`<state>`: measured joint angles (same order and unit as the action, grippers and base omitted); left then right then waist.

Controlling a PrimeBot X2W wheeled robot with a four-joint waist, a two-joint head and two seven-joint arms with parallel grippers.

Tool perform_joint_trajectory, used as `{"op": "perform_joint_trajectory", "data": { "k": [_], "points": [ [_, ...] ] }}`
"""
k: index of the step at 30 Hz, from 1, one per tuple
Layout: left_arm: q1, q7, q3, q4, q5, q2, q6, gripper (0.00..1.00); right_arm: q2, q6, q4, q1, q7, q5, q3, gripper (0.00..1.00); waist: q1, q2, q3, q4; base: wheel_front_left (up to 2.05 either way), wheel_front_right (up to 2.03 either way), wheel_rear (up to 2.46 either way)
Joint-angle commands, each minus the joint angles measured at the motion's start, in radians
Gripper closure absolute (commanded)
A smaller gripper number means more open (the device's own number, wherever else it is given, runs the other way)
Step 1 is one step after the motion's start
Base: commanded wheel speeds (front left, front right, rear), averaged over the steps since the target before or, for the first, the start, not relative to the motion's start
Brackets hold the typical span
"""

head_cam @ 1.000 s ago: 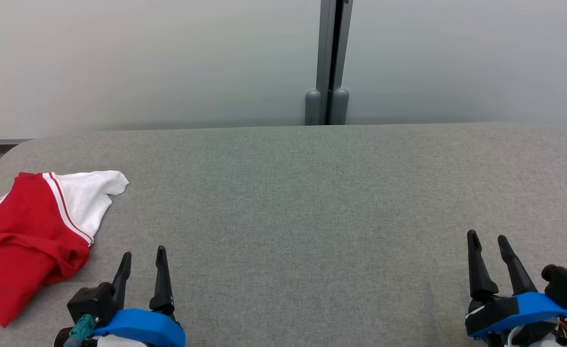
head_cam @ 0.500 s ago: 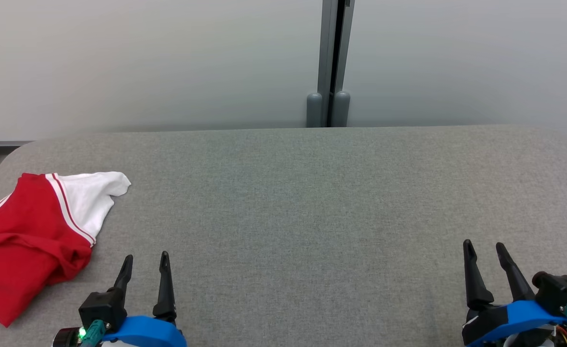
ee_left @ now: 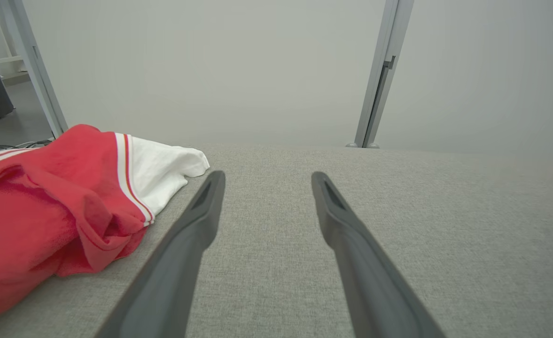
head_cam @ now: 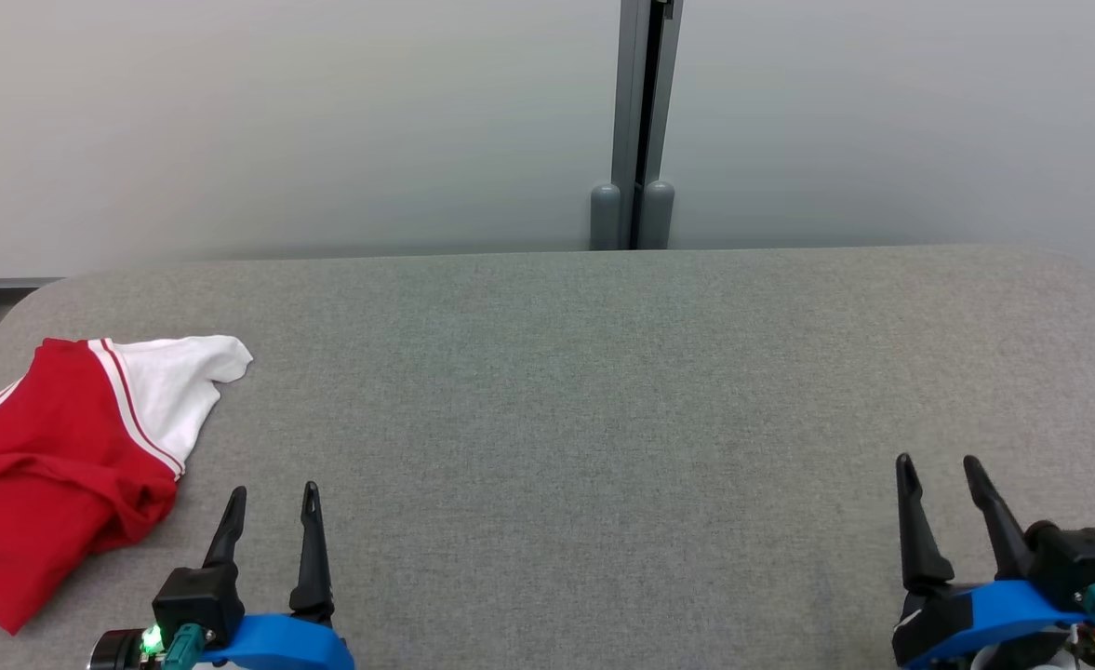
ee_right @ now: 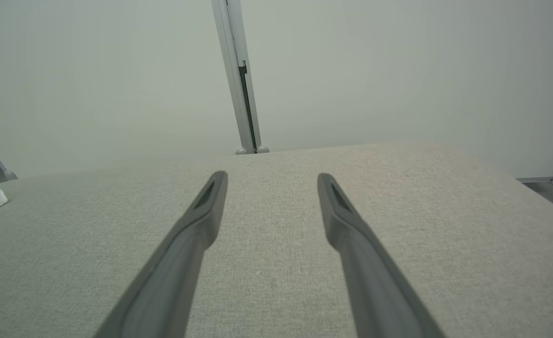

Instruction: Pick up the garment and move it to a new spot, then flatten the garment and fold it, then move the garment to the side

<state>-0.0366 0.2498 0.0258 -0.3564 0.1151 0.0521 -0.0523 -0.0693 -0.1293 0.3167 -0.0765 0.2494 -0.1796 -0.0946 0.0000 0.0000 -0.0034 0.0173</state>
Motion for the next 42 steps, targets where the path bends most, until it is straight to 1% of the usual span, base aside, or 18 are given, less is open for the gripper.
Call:
{"op": "perform_joint_trajectory", "data": {
  "k": [1, 7, 10, 12, 13, 16, 21, 24, 26, 28, 33, 37, 42],
  "points": [
    [0.009, 0.01, 0.0, -0.005, -0.02, -0.001, 0.007, 0.0, 0.002, -0.002, 0.018, 0.023, 0.01, 0.023, 0.006, 0.0, 0.0, 0.0, 0.001, 0.0, 0.0, 0.0, 0.0],
    [0.006, 0.017, 0.006, -0.013, -0.036, -0.002, 0.011, 0.0, -0.006, -0.003, 0.028, 0.019, 0.018, 0.053, 0.013, 0.0, 0.0, 0.0, 0.009, 0.014, 0.0, 0.0, 0.0],
    [-0.004, 0.017, 0.007, -0.016, -0.023, -0.001, 0.015, 0.0, -0.009, -0.002, 0.028, 0.019, 0.017, 0.055, 0.017, 0.0, 0.0, 0.0, 0.016, 0.038, 0.0, 0.0, 0.0],
    [-0.011, 0.017, 0.01, -0.02, -0.018, -0.002, 0.016, 0.0, -0.007, -0.002, 0.03, 0.02, 0.017, 0.044, 0.008, 0.0, 0.0, 0.0, 0.019, 0.067, 0.0, 0.0, 0.0],
    [-0.011, 0.017, 0.01, -0.02, -0.018, -0.002, 0.016, 0.0, -0.007, -0.002, 0.03, 0.02, 0.017, 0.044, 0.008, 0.0, 0.0, 0.0, 0.019, 0.067, 0.0, 0.0, 0.0],
    [-0.014, 0.017, 0.008, -0.024, -0.012, -0.002, 0.019, 0.0, -0.003, -0.003, 0.034, 0.022, 0.017, 0.04, 0.033, 0.0, 0.0, 0.0, 0.025, 0.129, 0.0, 0.0, 0.0],
    [-0.011, 0.016, 0.01, -0.025, -0.015, -0.002, 0.02, 0.0, -0.001, -0.002, 0.036, 0.027, 0.017, 0.034, 0.048, 0.0, 0.0, 0.0, 0.03, 0.266, 0.0, 0.0, 0.0],
    [0.002, 0.016, -0.004, -0.022, -0.02, -0.002, 0.021, 0.0, 0.001, -0.002, 0.036, 0.026, 0.017, 0.035, 0.06, 0.0, 0.0, 0.0, 0.03, 0.342, 0.0, 0.0, 0.0],
    [0.014, 0.016, -0.023, -0.017, -0.02, -0.003, 0.022, 0.0, 0.002, -0.002, 0.037, 0.022, 0.017, 0.035, 0.076, 0.0, 0.0, 0.0, 0.031, 0.383, 0.0, 0.0, 0.0],
    [0.02, 0.016, -0.036, -0.012, -0.015, -0.003, 0.015, 0.0, 0.003, -0.001, 0.037, 0.019, 0.017, 0.032, 0.086, 0.0, 0.0, 0.0, 0.031, 0.42, 0.0, 0.0, 0.0],
    [0.031, 0.016, -0.056, -0.006, -0.007, -0.003, 0.025, 0.0, 0.002, -0.001, 0.034, 0.017, 0.017, 0.031, 0.111, 0.0, 0.0, 0.0, 0.038, 0.502, 0.0, 0.0, 0.0],
    [0.045, 0.016, -0.072, 0.007, 0.011, -0.003, 0.042, 0.0, -0.007, -0.001, 0.042, -0.009, 0.017, 0.031, 0.158, 0.0, 0.0, 0.0, 0.06, 0.519, 0.0, 0.0, 0.0],
    [0.056, 0.016, -0.077, 0.028, 0.03, -0.003, 0.062, 0.0, -0.023, -0.001, 0.053, -0.029, 0.017, 0.021, 0.201, 0.0, 0.0, 0.0, 0.077, 0.525, 0.0, 0.0, 0.0]
  ]
}}
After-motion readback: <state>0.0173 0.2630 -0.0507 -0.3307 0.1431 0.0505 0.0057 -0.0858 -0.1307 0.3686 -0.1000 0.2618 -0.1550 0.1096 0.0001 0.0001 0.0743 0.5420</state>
